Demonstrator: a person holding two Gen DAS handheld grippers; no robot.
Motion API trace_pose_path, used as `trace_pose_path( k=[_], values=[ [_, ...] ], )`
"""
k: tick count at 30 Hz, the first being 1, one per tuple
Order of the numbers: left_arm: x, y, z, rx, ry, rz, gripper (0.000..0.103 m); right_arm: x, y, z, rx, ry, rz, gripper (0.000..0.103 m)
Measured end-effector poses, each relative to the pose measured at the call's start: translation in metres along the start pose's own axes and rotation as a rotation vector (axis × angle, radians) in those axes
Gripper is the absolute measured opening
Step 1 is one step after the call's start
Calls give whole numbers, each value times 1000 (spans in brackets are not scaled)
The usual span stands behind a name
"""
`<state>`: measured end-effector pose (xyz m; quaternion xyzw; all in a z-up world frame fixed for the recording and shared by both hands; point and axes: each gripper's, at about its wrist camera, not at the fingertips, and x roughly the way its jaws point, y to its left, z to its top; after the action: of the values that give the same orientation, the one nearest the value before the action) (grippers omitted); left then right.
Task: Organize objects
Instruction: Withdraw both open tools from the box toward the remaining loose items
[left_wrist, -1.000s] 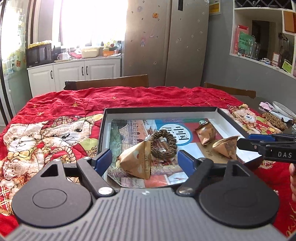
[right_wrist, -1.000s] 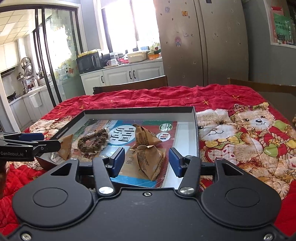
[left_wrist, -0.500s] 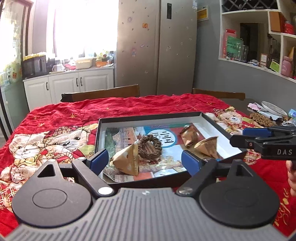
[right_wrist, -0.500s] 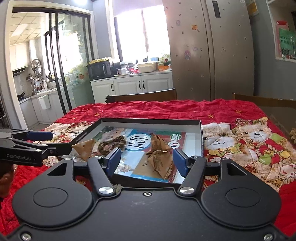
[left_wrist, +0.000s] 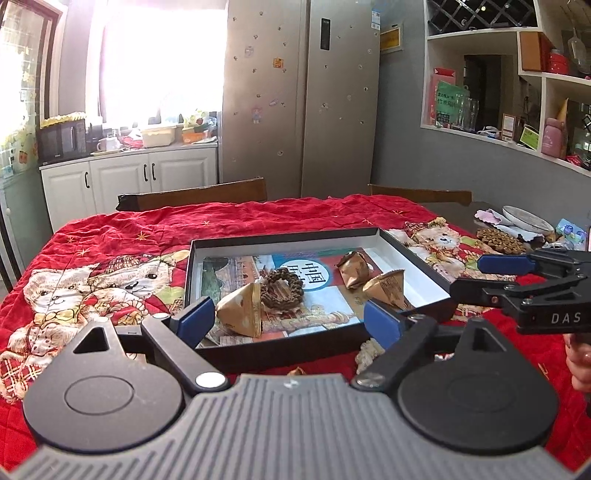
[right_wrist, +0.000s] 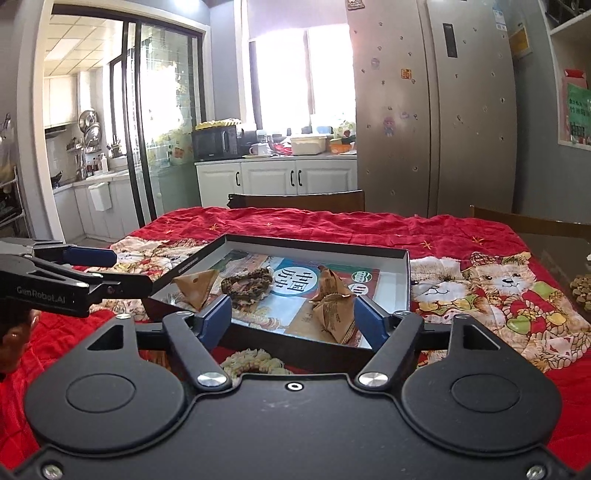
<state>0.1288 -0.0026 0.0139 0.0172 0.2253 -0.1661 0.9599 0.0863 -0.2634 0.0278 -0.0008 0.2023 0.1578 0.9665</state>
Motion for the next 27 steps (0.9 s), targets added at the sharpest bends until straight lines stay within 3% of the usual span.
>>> trace_pose_path(
  k=[15,22,27],
  values=[
    [2,1,-22,13,53,-1,93,-12,4,-28,-31,44,8,74],
    [15,2,-38,9,101,4,93,-6,3,-53,-27,100,31,70],
    [29,3,-45,-2,131,-7,93,-3,3,-63,-31,123,44,61]
  ],
)
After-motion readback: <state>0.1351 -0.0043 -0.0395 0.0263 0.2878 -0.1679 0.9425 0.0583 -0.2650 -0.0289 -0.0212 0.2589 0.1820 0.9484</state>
